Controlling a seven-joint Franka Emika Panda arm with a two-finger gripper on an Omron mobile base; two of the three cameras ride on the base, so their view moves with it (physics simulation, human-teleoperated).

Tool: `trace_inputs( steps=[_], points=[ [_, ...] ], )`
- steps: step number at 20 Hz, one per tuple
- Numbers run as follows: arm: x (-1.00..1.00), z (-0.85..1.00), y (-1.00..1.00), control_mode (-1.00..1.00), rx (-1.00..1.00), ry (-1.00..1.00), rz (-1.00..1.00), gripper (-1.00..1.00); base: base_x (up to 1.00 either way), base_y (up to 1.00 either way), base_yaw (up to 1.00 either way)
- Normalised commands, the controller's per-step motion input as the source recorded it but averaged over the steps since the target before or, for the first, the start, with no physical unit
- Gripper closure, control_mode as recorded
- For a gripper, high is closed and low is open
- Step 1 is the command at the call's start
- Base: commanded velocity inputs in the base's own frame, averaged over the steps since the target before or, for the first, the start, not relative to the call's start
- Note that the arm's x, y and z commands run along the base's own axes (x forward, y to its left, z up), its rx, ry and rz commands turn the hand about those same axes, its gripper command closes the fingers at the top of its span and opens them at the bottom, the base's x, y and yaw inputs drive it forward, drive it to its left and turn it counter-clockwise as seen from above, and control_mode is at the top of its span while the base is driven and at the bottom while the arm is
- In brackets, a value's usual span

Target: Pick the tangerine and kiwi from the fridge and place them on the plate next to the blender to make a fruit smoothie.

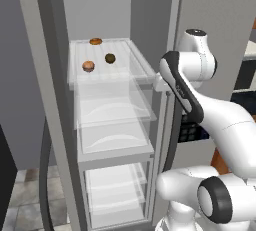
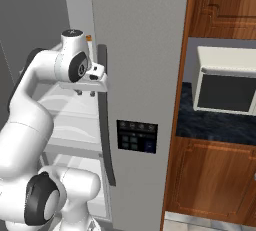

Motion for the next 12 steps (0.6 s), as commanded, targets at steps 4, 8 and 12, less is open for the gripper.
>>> trace_inputs(
  steps=[4, 8, 12],
  points=[
    [-0.13, 0.0, 0.02, -1.0, 0.0, 0.0, 0.0, -1.0, 0.0, 0.0, 0.0],
    [-0.37, 0.0, 0.0, -1.0, 0.0, 0.0, 0.0, -1.0, 0.0, 0.0, 0.0],
    [-0.41, 0.0, 0.0, -1.0, 0.0, 0.0, 0.0, -1.0, 0.0, 0.0, 0.0]
  ],
)
